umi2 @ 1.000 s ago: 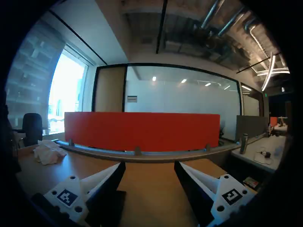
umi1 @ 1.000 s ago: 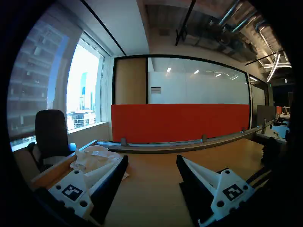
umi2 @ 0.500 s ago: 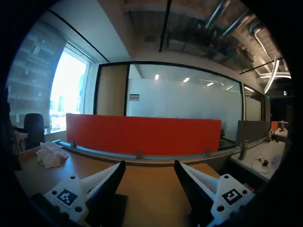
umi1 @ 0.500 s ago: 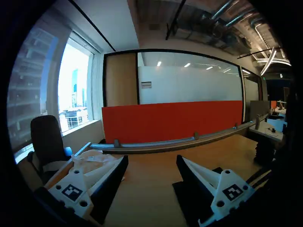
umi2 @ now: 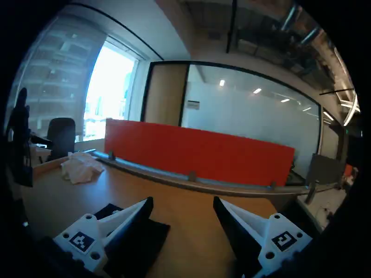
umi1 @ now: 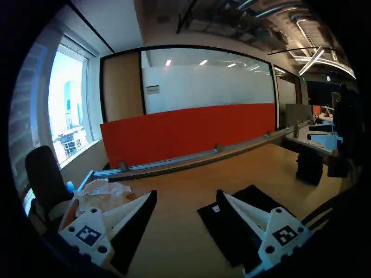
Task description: Fold towel
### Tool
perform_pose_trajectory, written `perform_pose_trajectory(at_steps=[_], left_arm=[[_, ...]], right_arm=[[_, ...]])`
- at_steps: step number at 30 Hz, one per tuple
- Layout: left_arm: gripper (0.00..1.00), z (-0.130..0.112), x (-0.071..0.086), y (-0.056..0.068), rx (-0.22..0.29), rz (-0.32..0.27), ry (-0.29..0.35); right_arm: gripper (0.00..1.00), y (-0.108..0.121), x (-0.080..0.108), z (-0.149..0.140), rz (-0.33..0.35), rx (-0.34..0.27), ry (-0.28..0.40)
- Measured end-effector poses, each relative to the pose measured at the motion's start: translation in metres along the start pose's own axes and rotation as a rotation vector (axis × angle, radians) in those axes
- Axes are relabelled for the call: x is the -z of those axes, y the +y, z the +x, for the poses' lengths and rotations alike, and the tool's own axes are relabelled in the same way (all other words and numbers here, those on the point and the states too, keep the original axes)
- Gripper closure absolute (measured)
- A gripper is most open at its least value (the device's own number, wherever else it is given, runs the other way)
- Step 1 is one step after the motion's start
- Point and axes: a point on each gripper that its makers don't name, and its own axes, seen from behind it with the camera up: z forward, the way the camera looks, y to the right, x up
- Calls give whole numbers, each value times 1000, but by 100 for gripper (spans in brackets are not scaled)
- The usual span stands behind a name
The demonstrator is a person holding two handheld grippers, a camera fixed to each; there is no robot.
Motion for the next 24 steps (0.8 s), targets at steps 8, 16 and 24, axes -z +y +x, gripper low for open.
perform_pose_trajectory(at_steps=[8, 16, 24], left_arm=[[6, -24, -2, 21, -33, -109, -75], [6, -43, -5, 36, -44, -172, -119], [6, -72, -7, 57, -63, -242, -167]], right_arm=[[0, -25, 1, -15, 128, 62, -78], [0, -41, 1, -34, 219, 70, -143], [0, -59, 3, -65, 304, 100, -217]])
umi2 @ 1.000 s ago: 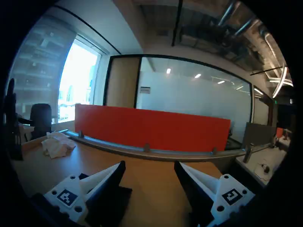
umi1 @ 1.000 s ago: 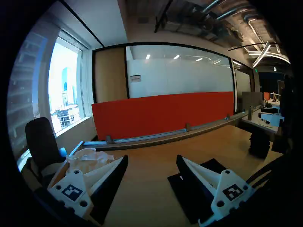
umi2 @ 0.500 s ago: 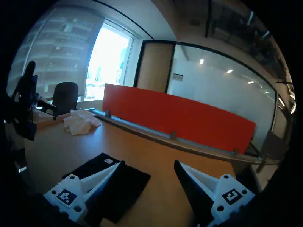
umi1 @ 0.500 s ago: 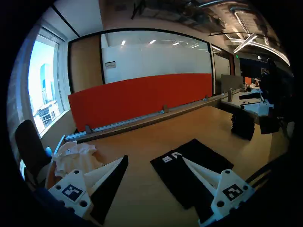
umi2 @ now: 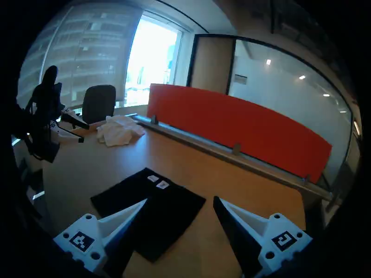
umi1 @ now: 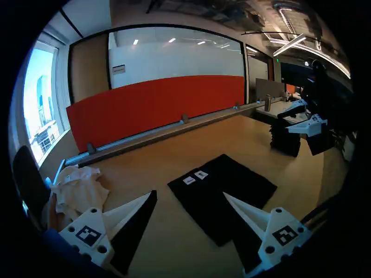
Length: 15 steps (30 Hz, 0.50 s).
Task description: Fold towel
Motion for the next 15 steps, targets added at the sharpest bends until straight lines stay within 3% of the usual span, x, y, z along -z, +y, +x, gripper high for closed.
perform_pose_trajectory(at_steps=[15], left_arm=[[6, -70, -24, 39, -17, -108, -126]], right_arm=[[0, -27, -21, -62, 91, 33, -107]])
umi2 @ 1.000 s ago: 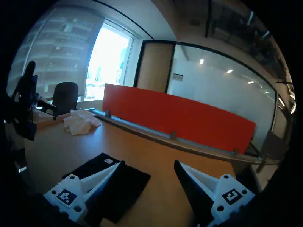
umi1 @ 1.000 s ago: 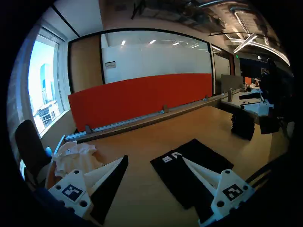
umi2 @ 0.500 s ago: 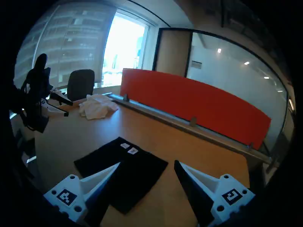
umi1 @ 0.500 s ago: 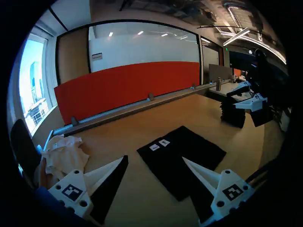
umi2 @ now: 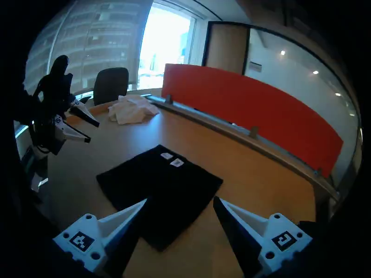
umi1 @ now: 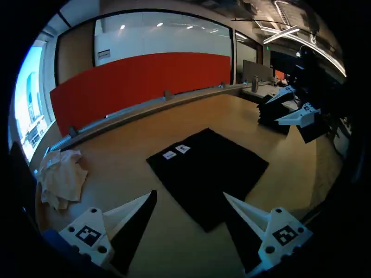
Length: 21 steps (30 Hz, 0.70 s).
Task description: Fold towel
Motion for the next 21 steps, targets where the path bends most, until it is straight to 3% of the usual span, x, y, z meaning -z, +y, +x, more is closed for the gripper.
perform_pose_trajectory(at_steps=[13, 21], left_arm=[[6, -61, -35, 16, -17, -58, -109], [6, -84, -50, 26, -20, -98, -151]], right_arm=[[0, -19, -27, -55, 56, 3, -86], [0, -31, -41, -84, 90, -2, -134]])
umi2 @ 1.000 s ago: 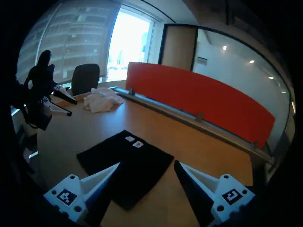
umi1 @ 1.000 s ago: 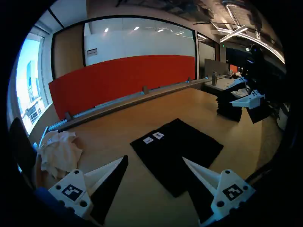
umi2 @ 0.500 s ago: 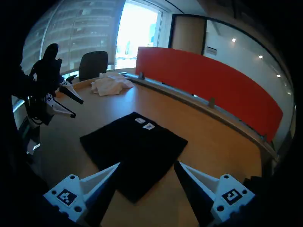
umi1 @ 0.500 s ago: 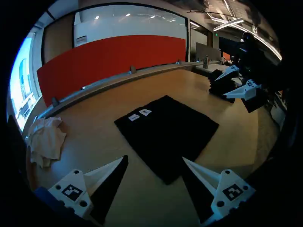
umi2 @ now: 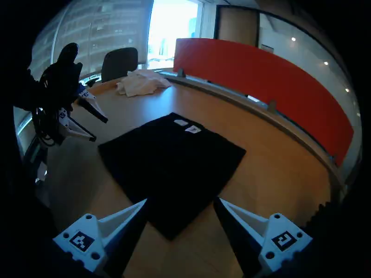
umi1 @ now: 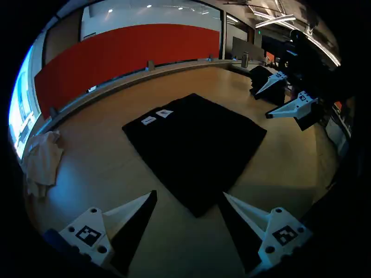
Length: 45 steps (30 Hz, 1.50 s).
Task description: Fold towel
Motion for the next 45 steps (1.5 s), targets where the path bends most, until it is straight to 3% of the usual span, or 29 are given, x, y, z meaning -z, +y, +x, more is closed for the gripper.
perform_pose_trajectory(at_steps=[18, 30, 35, 45], left_arm=[[6, -31, -31, 16, -7, -56, -85], [6, -33, -35, 17, 1, -50, -95], [6, -35, -36, 17, -18, -41, -98], [9, -35, -36, 16, -11, -20, -105]], right_arm=[[0, -13, -22, -48, 53, 12, -97], [0, -13, -24, -60, 54, 15, -124], [1, -14, -24, -62, 56, 21, -127], [23, -22, -25, -62, 87, 14, -127]])
